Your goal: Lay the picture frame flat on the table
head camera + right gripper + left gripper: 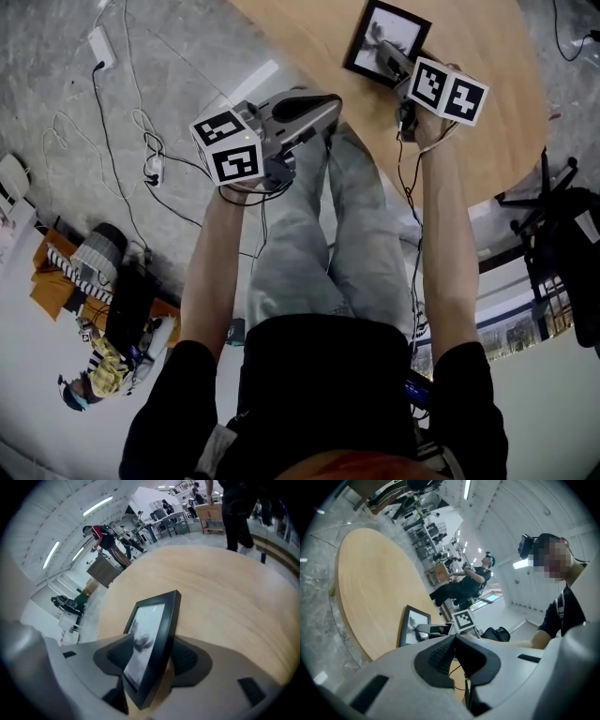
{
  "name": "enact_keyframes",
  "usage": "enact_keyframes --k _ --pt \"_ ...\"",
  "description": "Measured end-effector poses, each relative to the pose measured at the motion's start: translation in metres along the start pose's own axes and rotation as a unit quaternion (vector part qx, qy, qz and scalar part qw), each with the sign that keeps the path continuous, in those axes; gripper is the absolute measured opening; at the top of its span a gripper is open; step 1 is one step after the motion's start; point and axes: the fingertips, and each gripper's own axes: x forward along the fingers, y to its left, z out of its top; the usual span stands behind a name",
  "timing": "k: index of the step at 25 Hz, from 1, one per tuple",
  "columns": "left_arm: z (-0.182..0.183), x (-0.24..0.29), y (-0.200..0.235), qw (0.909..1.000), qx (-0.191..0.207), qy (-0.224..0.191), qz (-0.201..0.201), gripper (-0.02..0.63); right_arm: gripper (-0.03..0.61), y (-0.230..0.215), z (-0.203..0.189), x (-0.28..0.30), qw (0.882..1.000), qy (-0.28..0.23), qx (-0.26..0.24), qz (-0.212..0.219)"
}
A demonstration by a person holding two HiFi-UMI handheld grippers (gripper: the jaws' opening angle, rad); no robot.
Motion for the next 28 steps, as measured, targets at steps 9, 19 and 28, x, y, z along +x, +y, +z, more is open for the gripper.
enact_keyframes --k 9,19,28 --pt "0.021 -0.011 -0.026 0.9989 0.023 -0.041 0.002 0.009 0.242 -0.022 0.004 -0.034 0.990 -0.012 -0.069 -0.124" --pt "0.113 -0.033 -0.113 0.9718 0.134 -0.149 0.125 0.009 0.018 0.079 0.075 -0.151 0.985 -0.153 -0.073 0.032" --pt "0.225 -0.060 -0.254 0.9124 0.227 -0.241 0.241 0.009 0.014 0.203 0.174 -0.314 0.940 -0.288 -0.135 0.125"
